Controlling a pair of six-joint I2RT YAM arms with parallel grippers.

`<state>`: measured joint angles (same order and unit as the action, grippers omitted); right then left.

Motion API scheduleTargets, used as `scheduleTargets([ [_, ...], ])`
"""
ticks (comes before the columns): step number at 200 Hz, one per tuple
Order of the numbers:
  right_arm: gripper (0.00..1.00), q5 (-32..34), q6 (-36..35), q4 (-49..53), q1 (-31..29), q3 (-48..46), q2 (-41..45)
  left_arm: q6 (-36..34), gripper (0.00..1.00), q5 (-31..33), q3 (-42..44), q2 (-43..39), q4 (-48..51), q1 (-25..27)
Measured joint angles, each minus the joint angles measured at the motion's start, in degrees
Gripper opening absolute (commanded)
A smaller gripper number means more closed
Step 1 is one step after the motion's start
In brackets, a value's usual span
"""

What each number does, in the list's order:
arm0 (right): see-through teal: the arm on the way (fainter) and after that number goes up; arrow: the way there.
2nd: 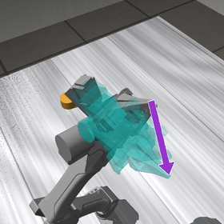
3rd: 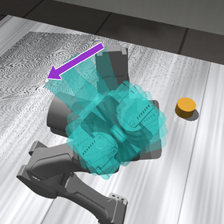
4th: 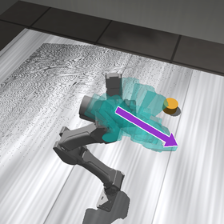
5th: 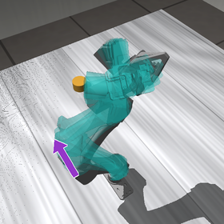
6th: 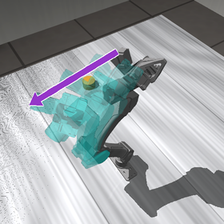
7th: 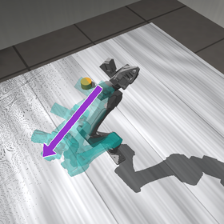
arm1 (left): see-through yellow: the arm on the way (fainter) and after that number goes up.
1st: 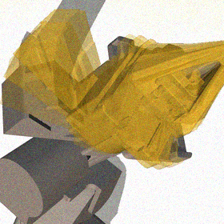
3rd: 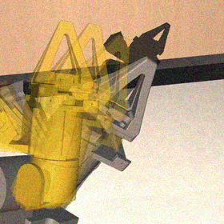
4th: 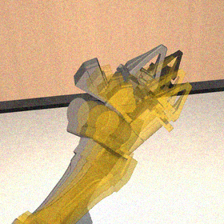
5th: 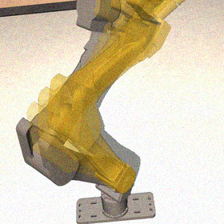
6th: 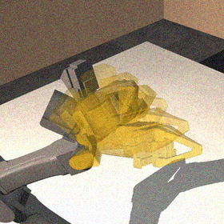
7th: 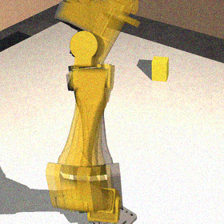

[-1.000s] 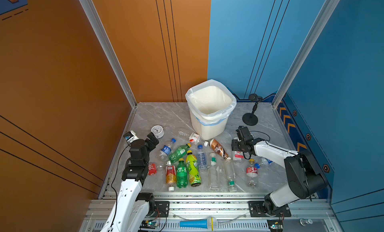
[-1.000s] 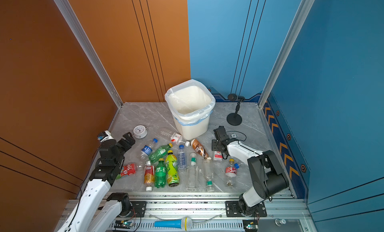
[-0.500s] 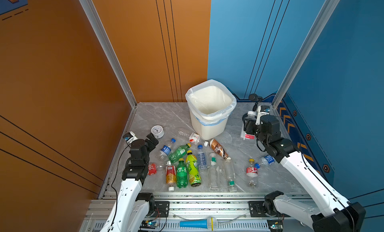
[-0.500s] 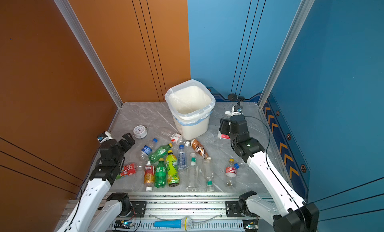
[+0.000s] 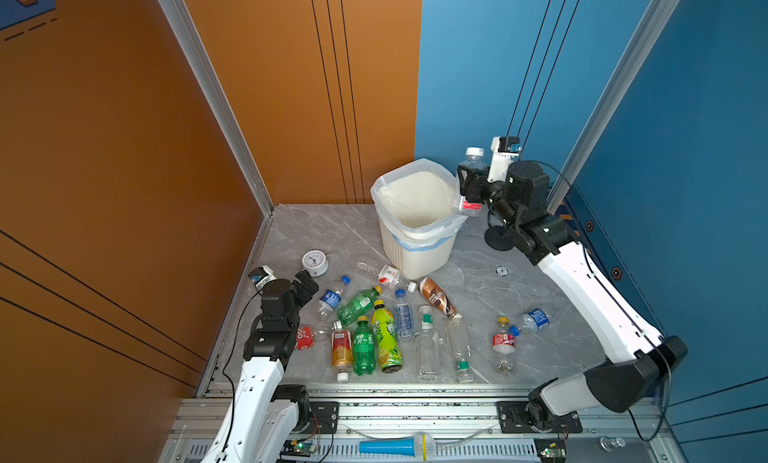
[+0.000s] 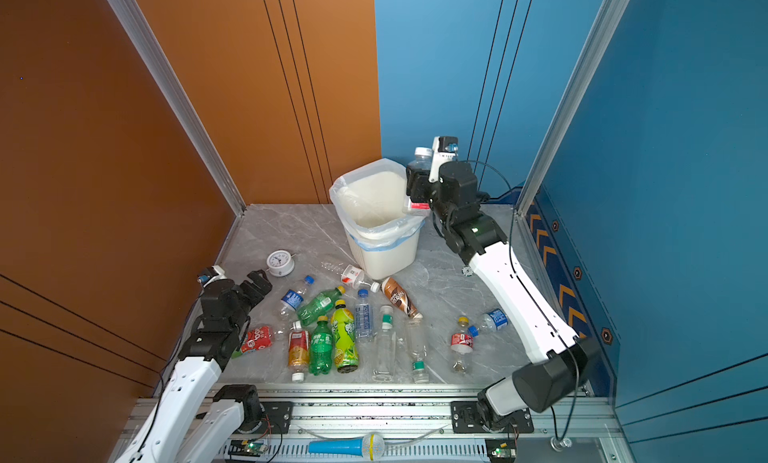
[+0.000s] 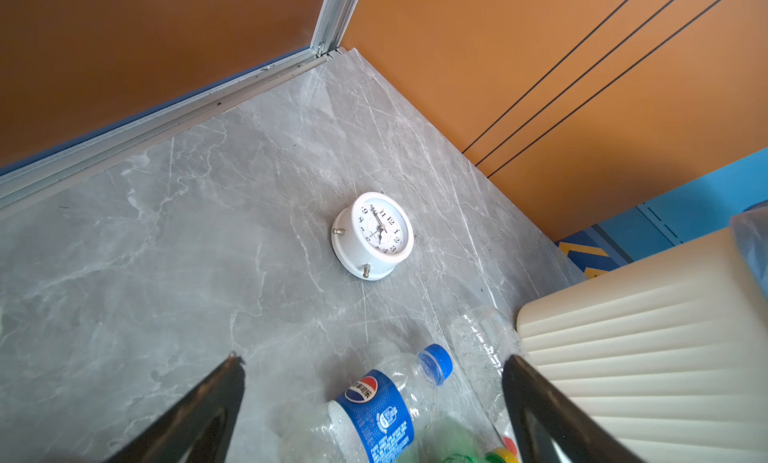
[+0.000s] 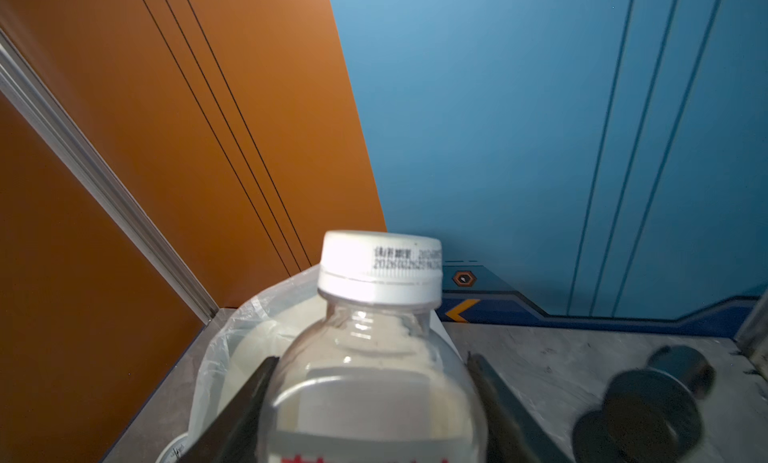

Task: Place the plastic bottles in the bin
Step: 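Lift the clear bottle with the right gripper over the white bin, then open the right gripper to drop the bottle into the bin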

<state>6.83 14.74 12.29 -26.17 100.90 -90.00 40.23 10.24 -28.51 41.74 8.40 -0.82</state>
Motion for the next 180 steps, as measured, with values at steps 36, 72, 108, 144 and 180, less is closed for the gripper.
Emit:
scheduleTargets([
  [36, 0.57, -2.6, -1.0, 2.1, -1.7, 12.2, -13.8, 0.4, 0.98, -0.9, 0.0, -1.0, 1.8, 0.0],
  [72, 0.57, -4.2, -1.5, 5.4, -2.6, 15.7, -20.7, 0.3, 0.98, -1.5, 0.0, -1.1, 3.3, -0.1],
  [108, 0.79, -4.8, -1.8, 7.4, -2.8, 16.6, -22.3, 0.3, 0.98, -1.8, 0.0, -1.0, 3.9, -0.4],
  [144, 1.0, -5.1, -2.6, 8.3, -2.8, 17.6, -21.3, 0.3, 0.98, -2.6, 0.0, 0.3, 3.9, -0.4],
  [180, 1.0, -4.4, -3.0, 5.7, -2.8, 6.8, -9.9, 0.3, 0.98, -3.8, -0.2, 1.8, 3.7, -0.4],
])
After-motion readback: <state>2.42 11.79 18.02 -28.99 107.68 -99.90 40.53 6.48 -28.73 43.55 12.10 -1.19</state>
